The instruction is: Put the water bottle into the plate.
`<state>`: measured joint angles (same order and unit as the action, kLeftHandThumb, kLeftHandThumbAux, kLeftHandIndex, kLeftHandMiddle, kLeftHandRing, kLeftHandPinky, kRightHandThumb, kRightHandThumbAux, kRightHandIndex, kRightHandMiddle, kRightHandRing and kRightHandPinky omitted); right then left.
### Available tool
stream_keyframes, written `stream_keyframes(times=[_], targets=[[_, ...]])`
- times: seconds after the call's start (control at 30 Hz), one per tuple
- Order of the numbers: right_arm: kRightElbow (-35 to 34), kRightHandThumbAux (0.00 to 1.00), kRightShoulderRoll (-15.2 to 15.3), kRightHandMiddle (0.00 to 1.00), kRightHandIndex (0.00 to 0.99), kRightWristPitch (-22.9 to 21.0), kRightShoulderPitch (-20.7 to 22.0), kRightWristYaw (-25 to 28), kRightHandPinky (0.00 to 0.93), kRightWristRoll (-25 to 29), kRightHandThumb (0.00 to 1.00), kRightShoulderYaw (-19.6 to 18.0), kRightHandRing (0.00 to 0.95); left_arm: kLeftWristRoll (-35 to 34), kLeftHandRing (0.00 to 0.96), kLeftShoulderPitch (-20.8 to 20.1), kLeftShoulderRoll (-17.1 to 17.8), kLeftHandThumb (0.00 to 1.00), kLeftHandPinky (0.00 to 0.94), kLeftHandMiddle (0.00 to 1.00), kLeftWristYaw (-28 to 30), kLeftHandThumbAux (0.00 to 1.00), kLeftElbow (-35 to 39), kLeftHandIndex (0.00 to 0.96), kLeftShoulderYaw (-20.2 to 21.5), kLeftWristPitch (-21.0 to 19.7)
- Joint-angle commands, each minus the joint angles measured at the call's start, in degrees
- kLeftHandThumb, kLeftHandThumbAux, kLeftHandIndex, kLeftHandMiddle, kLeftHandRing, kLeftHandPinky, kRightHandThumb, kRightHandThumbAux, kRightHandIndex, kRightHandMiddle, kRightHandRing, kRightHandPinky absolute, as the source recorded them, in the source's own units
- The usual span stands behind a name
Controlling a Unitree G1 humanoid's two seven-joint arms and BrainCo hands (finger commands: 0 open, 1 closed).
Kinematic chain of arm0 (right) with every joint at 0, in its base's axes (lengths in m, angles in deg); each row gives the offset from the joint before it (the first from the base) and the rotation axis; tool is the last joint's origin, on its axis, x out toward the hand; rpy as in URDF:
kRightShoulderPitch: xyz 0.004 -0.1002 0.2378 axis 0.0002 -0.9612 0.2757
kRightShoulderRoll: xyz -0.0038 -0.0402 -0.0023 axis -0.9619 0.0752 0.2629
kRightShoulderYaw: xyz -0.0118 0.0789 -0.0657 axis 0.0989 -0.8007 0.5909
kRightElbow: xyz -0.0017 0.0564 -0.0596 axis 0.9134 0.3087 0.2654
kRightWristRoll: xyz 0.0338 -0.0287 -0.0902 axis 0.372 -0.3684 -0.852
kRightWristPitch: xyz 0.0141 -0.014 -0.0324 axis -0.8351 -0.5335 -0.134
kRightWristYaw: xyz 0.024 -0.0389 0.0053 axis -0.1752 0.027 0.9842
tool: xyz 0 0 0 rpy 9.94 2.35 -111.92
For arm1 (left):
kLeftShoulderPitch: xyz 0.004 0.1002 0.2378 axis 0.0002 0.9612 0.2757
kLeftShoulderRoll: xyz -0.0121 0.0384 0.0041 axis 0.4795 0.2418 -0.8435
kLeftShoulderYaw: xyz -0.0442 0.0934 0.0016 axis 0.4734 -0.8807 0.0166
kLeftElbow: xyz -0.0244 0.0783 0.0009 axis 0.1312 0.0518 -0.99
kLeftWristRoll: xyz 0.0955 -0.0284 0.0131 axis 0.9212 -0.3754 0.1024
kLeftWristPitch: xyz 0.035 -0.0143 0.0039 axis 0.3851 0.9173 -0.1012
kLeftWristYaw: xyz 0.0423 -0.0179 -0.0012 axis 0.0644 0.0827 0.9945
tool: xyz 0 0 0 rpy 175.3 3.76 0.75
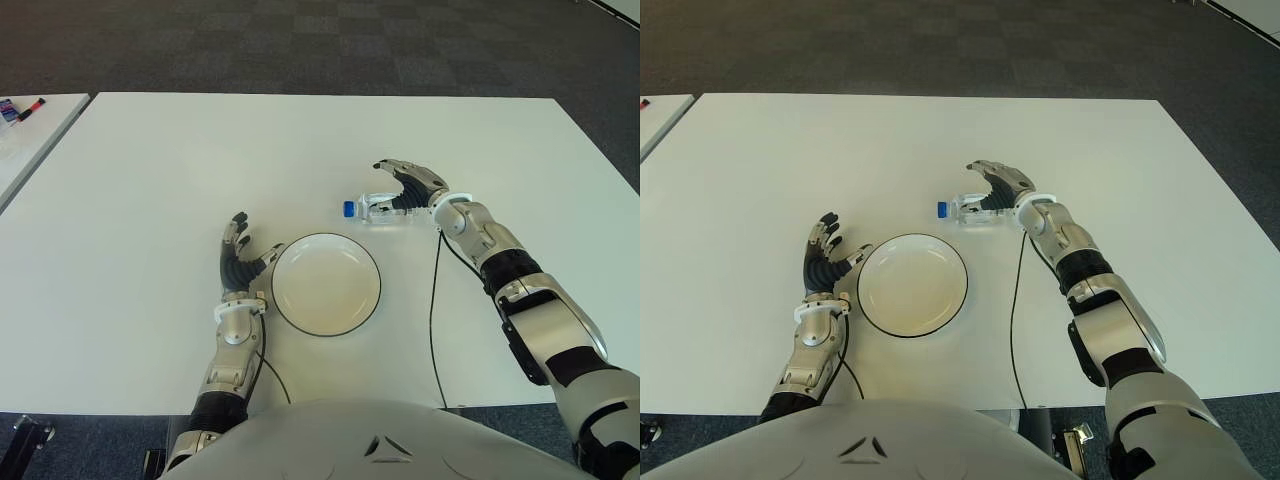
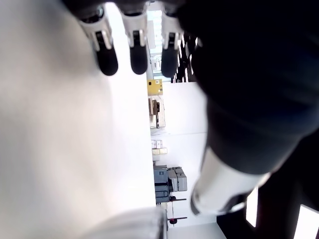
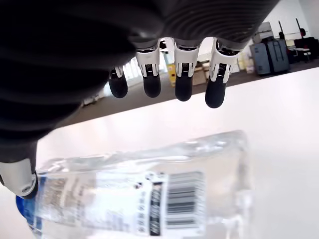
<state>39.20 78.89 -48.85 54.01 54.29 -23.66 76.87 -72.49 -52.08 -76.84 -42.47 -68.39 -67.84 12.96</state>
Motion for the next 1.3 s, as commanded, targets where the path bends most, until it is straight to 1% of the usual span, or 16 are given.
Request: stream_keyframes(times=[0.03, 0.17, 0.57, 0.9, 1.13, 1.3], targets=[[1.8, 0.512, 0.0, 0.0, 0.0, -0.8, 0.1, -0.8, 0.136, -0.4, 0.13, 0.5, 0.042, -0.6, 0.13, 0.7, -1.6, 0.0, 0.154, 0.146, 0.7, 0.959, -0.9, 0.151, 0.1, -0.9], [2.9, 0.54, -0.3, 0.0, 0.0, -0.7, 0.0, -0.9, 0.088, 0.5, 0.109, 0.0, 0.017, -0.5, 0.129, 0.7, -1.6, 0.0, 0.151, 0.146, 0.6, 0.96, -0.8, 0.151, 0.1, -1.0], [4.7, 0.667, -0.7, 0.0, 0.0, -0.4, -1.0, -1.0, 0.036, 2.4, 0.01, -0.7, 0.0, -1.0, 0.132, 0.7, -1.6, 0.0, 0.156, 0.15, 0.6, 0.952, -0.8, 0.158, 0.3, -1.6], [5.2, 0.726, -0.9, 0.0, 0.0, 0.0, -1.3, -0.8, 0.016, 3.5, 0.001, -1.3, 0.0, -1.2, 0.139, 0.6, -1.5, 0.0, 0.163, 0.152, 0.7, 0.951, -0.9, 0.16, 0.5, -1.8], [5.4, 0.726, -0.8, 0.0, 0.0, 0.3, -1.5, -0.7, 0.021, 3.8, 0.017, -1.2, 0.0, -1.0, 0.138, 0.5, -1.3, 0.0, 0.162, 0.149, 0.7, 0.946, -1.1, 0.154, 0.5, -1.7], [5.4, 0.692, -0.8, 0.0, 0.0, 0.6, -1.5, -0.7, 0.025, 3.9, 0.039, -1.1, 0.0, -0.9, 0.136, 0.5, -1.1, 0.0, 0.161, 0.147, 0.8, 0.941, -1.1, 0.153, 0.4, -1.5]])
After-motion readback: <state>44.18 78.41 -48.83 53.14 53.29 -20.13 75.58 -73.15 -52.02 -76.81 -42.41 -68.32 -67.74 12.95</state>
